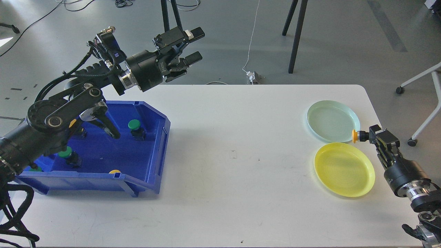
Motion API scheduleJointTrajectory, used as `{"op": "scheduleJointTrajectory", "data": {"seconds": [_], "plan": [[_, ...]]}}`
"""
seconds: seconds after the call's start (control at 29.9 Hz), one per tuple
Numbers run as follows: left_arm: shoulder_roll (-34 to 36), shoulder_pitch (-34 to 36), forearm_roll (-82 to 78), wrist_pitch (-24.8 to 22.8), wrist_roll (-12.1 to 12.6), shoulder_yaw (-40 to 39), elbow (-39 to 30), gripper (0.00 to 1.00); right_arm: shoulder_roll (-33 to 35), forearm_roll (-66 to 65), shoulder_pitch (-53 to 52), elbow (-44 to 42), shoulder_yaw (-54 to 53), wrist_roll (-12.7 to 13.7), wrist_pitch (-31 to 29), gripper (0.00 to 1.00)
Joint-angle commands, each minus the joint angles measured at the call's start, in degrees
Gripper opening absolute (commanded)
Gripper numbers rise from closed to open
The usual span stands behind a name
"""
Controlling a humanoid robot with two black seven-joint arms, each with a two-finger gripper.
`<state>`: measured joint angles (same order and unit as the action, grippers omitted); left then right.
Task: Pass button and place on color plate
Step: 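Carry the yellow button with the right gripper to the yellow plate, then lower the yellow button onto the yellow plate and open the right gripper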
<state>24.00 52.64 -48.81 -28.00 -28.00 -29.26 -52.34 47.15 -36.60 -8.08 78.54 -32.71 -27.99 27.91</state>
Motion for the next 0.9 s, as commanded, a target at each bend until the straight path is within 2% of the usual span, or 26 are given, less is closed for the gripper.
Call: {"op": "scheduleJointTrajectory", "data": {"seconds": [0.0, 0.27, 0.43, 0.64, 0.87], "plan": [[0.0, -0.1, 0.0, 0.0, 0.0, 0.0, 0.1, 0.95, -3.5, 2.9, 0.5, -4.3, 0.1, 0.0, -0.3, 0.09], [0.0, -0.2, 1.6, 0.0, 0.0, 0.1, 0.7, 0.96, -7.2, 6.5, 1.9, -6.2, 0.1, 0.0, -0.5, 0.20], [0.0, -0.1, 1.7, 0.0, 0.0, 0.1, 0.8, 0.96, -8.4, 6.7, 2.3, -6.0, 0.2, 0.0, -0.6, 0.33], [0.0, -0.1, 1.7, 0.0, 0.0, 0.1, 0.9, 0.96, -10.1, 7.8, 2.9, -6.2, 0.1, 0.0, -0.6, 0.43], [0.0, -0.1, 1.6, 0.0, 0.0, 0.1, 0.9, 0.97, -10.8, 7.9, 3.4, -6.1, 0.0, 0.0, -0.6, 0.47]]}}
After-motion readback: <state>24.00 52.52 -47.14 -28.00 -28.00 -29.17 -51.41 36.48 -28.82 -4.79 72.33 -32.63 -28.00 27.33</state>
